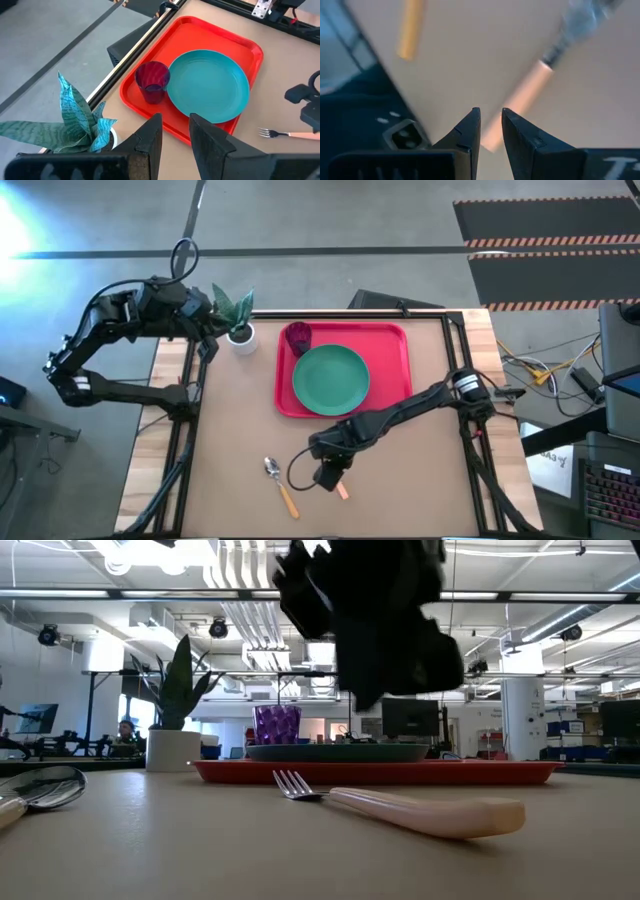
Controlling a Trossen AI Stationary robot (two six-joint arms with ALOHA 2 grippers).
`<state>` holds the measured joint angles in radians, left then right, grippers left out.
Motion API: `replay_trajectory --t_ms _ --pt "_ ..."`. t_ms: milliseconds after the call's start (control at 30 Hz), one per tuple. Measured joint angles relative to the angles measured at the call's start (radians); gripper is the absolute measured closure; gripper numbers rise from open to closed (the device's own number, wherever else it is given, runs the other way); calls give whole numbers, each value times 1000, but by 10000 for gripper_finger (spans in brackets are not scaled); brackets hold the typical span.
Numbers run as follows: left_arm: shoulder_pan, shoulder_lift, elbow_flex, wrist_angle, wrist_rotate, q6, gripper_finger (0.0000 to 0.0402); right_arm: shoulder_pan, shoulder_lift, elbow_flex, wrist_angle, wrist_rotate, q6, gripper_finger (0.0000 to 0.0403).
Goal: Pick and place plate/cup/fork/spoon on tray
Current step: Put the light orange fork on the red tray to the right of the green plate
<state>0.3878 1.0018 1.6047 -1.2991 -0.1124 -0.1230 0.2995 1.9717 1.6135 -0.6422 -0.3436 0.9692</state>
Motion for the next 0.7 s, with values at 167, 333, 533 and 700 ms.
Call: replay_trajectory --t_ms 167,333,533,700 --pt "0 -12 0 -1 3 0 322 2 -34 3 114 22 -34 334" --pt "0 -31 0 -1 3 -2 322 2 -36 2 94 4 -72 327" --pt "0 -55 0 -1 4 -25 322 2 -36 2 91 4 -98 267" --pt "0 -76 0 -1 4 -27 322 4 -36 1 82 4 -104 197"
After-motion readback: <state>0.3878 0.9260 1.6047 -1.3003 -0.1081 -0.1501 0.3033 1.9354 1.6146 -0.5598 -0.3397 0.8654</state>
